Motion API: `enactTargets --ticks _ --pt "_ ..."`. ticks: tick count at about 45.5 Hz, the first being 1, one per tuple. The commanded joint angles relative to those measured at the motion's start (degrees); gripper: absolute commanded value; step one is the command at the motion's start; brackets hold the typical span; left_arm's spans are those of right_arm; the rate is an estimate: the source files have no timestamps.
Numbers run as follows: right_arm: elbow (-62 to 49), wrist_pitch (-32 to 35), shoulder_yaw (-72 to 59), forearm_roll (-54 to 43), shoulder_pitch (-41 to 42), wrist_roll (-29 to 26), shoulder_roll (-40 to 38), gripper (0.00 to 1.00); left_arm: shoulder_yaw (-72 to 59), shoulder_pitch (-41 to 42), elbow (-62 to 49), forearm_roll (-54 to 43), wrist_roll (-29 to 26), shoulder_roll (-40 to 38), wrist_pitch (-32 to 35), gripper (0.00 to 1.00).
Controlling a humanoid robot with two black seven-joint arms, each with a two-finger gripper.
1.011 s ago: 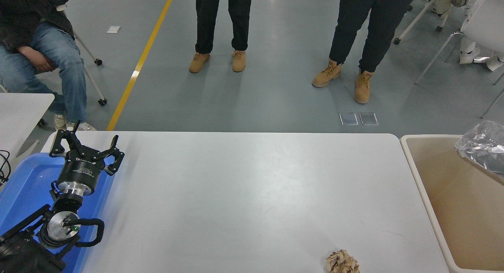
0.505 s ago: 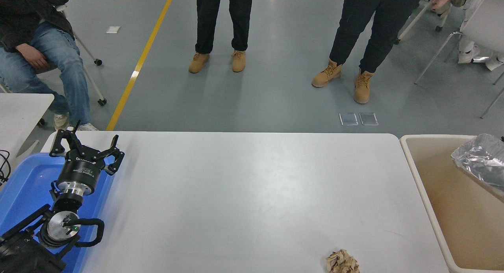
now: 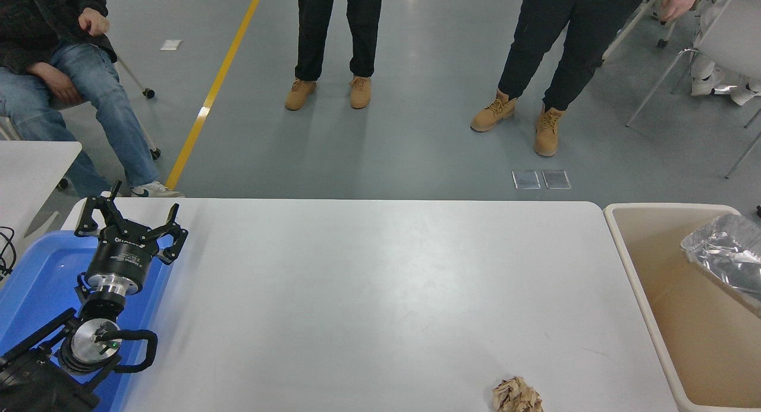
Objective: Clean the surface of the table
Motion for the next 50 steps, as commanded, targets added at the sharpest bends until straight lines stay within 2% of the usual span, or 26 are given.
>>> enactTargets --ticks 1,24,42,50 --pt "0.1 -1.0 2.2 0.1 -1.5 0.0 0.1 0.00 0.0 0.0 0.0 0.0 0.0 0.0 0.0 0.99" --pt "0.1 -1.9 16.7 0.1 -4.1 0.0 4.5 0.00 0.0 0.0 0.0 -0.1 0.0 0.0 0.0 0.99" --pt "0.1 -6.9 26.9 0.8 -3.9 -0.1 8.4 0.00 0.0 0.0 0.0 -0.1 0.0 0.0 0.0 0.99" --pt "2.9 -10.3 28.1 1.1 -3.9 -2.4 8.8 0.00 0.0 0.0 0.0 -0.1 0.0 0.0 0.0 0.99"
